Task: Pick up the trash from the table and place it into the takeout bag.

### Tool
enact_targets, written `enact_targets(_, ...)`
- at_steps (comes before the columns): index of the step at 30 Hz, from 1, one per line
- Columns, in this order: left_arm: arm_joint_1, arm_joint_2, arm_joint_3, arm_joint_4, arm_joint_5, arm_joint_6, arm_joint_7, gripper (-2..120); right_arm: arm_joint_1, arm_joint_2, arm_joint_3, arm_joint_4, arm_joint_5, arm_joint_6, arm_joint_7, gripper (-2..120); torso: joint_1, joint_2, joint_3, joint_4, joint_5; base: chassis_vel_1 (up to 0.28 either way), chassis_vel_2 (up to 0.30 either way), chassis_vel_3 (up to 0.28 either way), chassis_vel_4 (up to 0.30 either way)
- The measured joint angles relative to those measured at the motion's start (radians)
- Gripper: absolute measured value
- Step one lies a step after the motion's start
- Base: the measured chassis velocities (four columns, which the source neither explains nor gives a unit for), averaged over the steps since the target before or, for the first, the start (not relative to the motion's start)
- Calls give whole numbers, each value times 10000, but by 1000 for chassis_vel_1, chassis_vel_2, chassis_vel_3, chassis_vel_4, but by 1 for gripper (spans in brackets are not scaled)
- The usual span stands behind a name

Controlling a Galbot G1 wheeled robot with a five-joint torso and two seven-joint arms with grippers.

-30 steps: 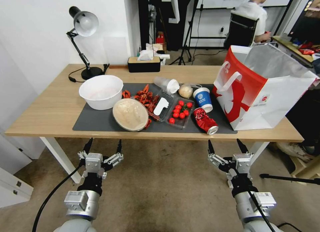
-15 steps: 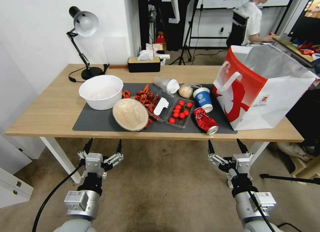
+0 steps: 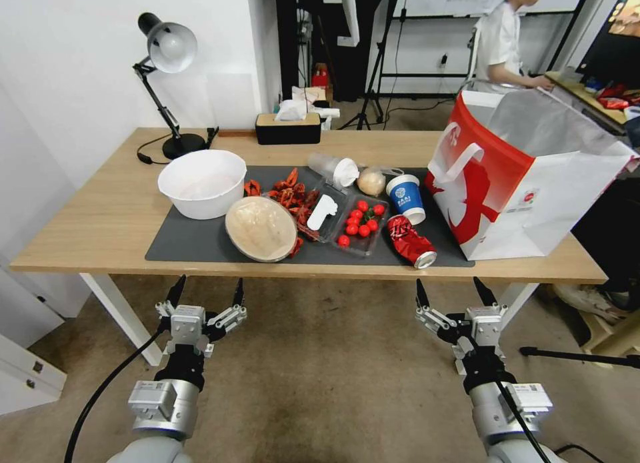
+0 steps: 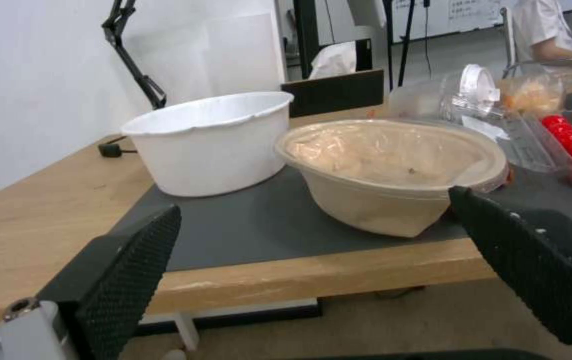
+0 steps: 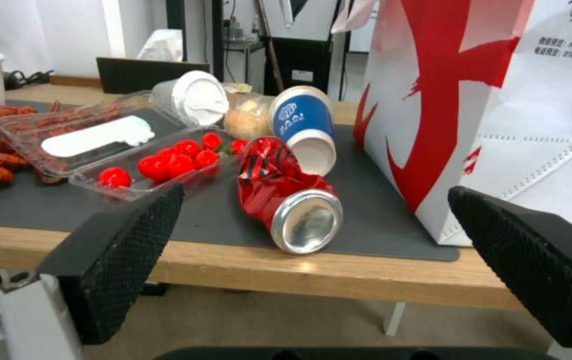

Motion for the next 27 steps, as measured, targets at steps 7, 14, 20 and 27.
enact_targets(7, -879, 374, 275, 449, -1020, 791, -479, 100, 157, 419, 957, -140, 942, -551, -1080, 100, -1, 0, 0, -2, -3, 0, 0, 0, 0)
enact_targets(14, -2422, 1194, 703, 1306, -2975, 2121, -1260, 100, 447, 816, 2559, -56, 2498, -1310, -2412, 100, 3, -3, 2, -8, -2, 0, 0, 0, 0)
enact_targets(20, -2327, 1321, 668, 1297, -3182, 2033, -1264, 100, 455, 796, 2756, 135, 2753, -1262, -2495, 100, 1, -2, 1, 0, 1, 0, 0, 0, 0)
enact_targets(27, -2206, 1352, 574, 1160, -3227, 2002, -1258, 100, 491, 700, 2670, -11, 2768, -1214, -2585, 100, 1, -2, 0, 0, -2, 0, 0, 0, 0)
